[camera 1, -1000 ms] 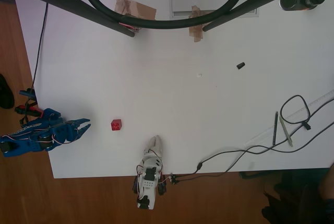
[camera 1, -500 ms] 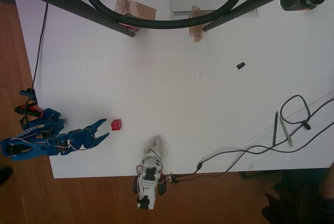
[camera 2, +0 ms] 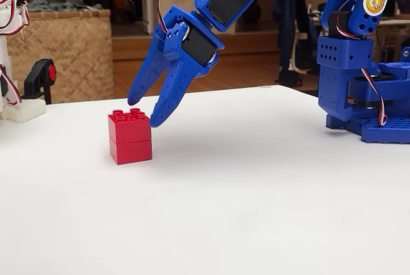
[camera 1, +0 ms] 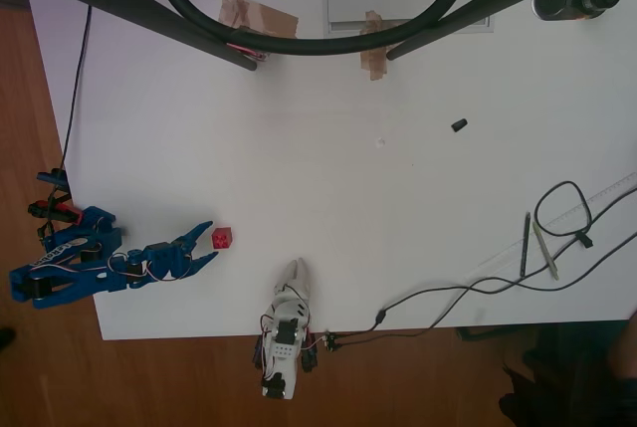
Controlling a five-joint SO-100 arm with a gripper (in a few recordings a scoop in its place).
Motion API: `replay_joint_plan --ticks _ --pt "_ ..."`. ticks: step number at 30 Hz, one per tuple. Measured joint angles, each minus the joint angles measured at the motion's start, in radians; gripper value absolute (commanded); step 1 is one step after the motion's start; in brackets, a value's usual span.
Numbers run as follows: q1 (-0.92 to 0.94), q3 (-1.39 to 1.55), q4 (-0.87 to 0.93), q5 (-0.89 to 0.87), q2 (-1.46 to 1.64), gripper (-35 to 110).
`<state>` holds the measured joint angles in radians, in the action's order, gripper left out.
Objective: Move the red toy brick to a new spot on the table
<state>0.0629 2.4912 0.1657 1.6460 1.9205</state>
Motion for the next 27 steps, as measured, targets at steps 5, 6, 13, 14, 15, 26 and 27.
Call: replay_joint_plan --ticks 5,6,13,14,15,26,27 --pt "-0.002 0.02 -0.097 -0.043 -0.061 31" --pt "-0.002 0.023 -0.118 -0.049 -0.077 31" --pt "-0.02 0.11 -0.321 -0.077 -0.12 13" --pt "-0.023 0.114 -0.331 -0.086 -0.12 9" --pt "-0.023 0.114 -0.339 -0.103 -0.12 6" --pt "0.133 -0.052 0.066 -0.198 0.021 0" --pt "0.184 -0.097 0.143 -0.206 0.041 0"
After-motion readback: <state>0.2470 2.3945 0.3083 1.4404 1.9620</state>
